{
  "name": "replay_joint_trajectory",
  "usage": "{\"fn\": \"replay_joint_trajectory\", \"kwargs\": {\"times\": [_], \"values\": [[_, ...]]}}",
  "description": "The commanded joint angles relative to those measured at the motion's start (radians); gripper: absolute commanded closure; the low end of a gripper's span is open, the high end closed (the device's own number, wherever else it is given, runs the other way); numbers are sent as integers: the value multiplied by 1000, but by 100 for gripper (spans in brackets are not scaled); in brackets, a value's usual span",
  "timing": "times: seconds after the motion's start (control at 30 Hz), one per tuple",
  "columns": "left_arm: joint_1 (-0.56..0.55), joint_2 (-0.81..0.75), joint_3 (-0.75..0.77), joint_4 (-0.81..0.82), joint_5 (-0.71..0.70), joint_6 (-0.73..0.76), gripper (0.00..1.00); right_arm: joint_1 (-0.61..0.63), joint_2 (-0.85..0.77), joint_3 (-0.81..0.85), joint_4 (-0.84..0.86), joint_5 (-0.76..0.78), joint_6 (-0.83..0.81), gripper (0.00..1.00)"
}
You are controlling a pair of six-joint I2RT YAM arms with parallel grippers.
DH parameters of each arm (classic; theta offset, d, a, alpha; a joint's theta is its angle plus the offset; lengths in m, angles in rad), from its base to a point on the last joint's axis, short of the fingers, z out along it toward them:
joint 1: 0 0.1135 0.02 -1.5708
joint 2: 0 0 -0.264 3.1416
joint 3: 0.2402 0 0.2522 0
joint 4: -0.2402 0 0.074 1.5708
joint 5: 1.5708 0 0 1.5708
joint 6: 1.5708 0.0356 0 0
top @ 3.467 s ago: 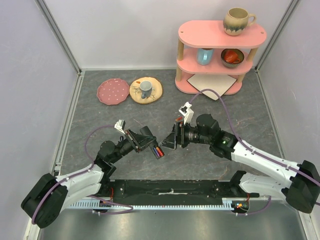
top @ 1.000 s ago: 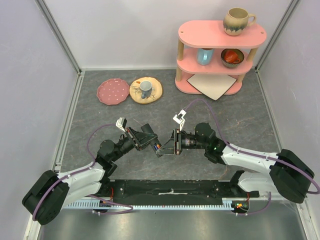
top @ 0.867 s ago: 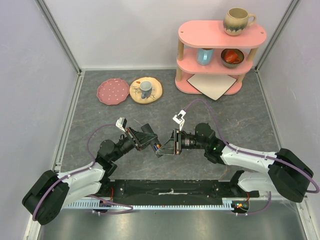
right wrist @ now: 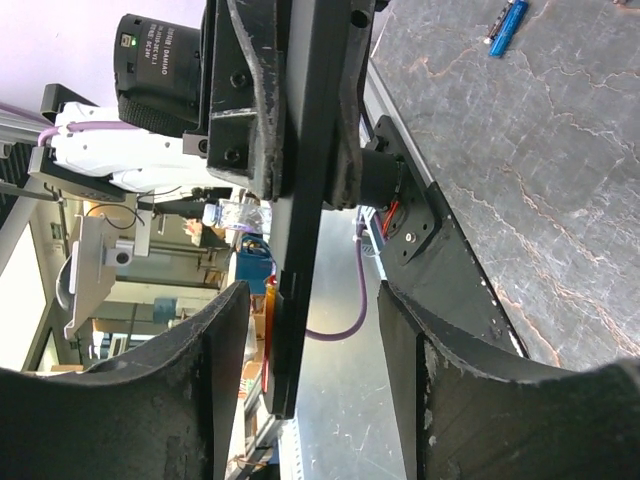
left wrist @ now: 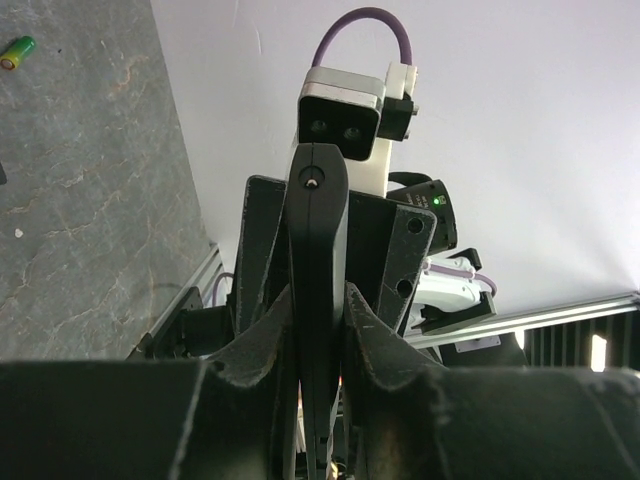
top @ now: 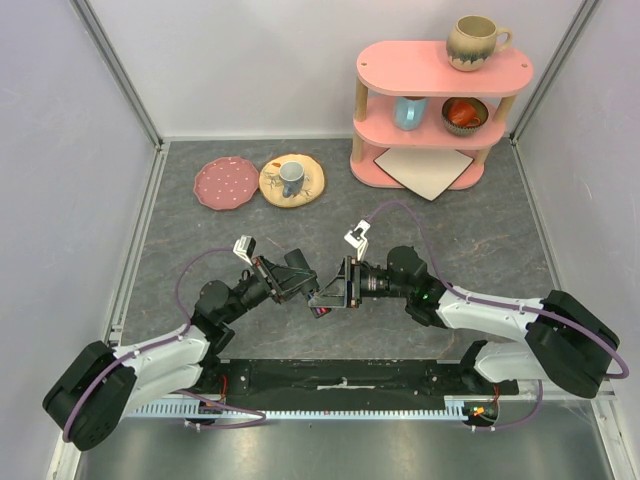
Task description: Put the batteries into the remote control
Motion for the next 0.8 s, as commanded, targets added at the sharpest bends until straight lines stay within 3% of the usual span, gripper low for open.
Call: {"fn": "replay_joint_trajectory", "kwargs": {"times": [0.0, 0.3, 0.77], "values": [[-5, -22, 13, 31, 19, 26, 98, 0, -20, 42, -15, 15, -26, 38], [-5, -51, 10, -1, 17, 41, 98, -14, -26, 36, 25, 47, 8, 41], [-5, -57, 5, -4, 11, 45, 98, -14, -16, 39, 26, 38, 5, 69]]}}
